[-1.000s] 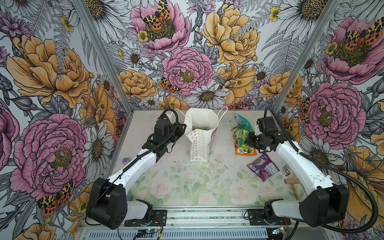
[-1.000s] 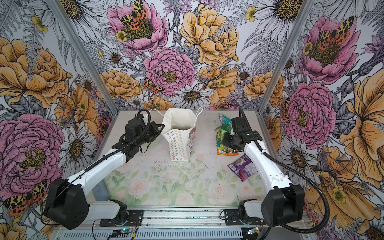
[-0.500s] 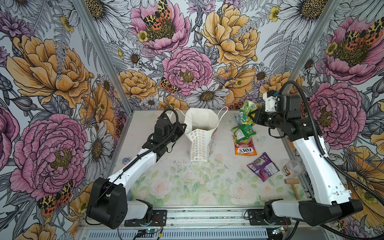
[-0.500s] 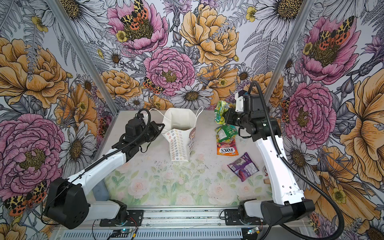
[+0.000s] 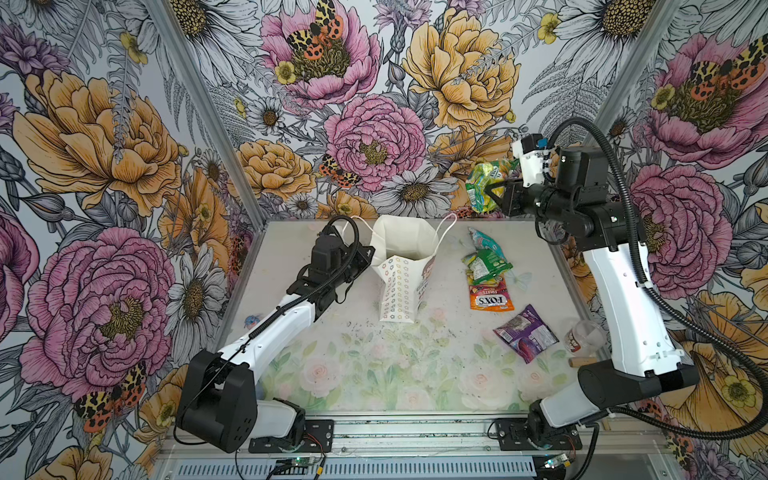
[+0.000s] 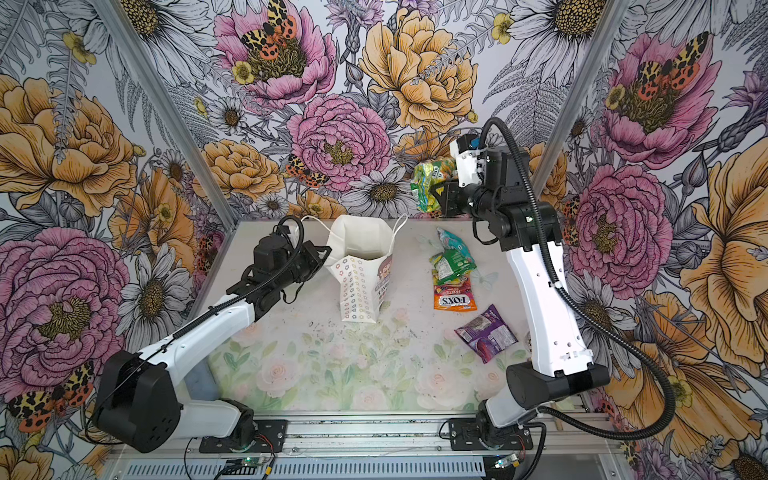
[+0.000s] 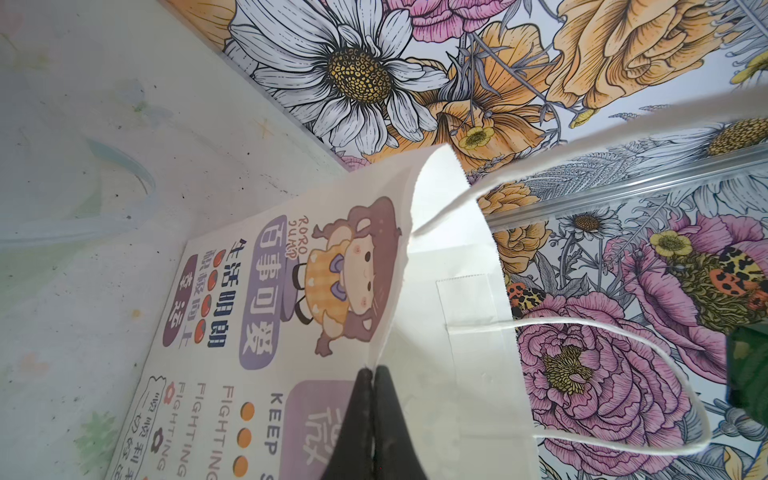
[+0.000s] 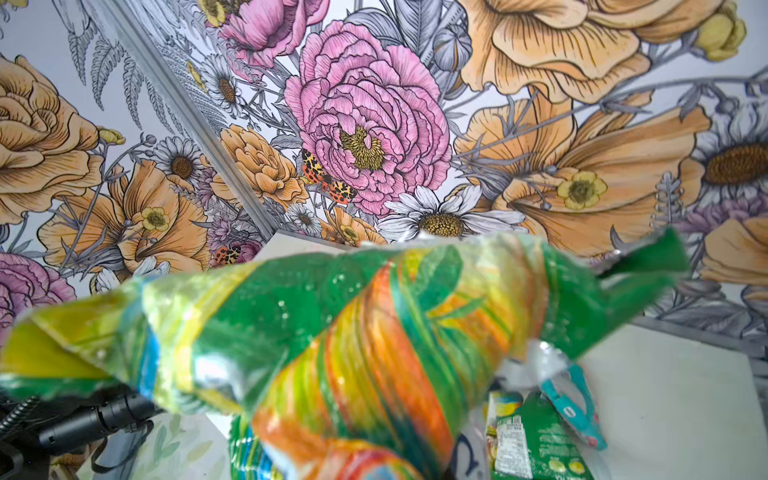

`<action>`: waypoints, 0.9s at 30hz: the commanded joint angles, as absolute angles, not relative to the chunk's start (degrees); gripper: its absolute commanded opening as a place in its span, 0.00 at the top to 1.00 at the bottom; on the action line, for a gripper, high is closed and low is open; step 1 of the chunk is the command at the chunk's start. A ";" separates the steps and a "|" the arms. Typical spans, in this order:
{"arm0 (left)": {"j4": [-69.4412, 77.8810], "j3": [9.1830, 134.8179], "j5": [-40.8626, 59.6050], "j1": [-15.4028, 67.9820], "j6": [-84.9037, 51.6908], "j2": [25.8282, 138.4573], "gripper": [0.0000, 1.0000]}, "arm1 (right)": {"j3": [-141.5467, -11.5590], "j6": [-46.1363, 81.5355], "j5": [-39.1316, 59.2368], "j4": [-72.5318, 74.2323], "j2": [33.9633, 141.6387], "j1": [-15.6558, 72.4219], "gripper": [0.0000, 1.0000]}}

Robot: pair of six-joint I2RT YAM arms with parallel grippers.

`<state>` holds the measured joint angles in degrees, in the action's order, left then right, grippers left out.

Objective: Place the snacks into the paper bag
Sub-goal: 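Lift the green packet with the right gripper and swing toward the bag, then lower the green packet into the bag opening beside the left gripper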

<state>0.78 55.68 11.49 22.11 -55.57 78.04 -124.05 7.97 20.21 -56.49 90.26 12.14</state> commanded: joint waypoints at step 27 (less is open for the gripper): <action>-0.02 55.85 13.05 21.85 -54.40 77.09 1.00 | -131.32 -22.90 14.05 -55.90 106.45 33.35 1.00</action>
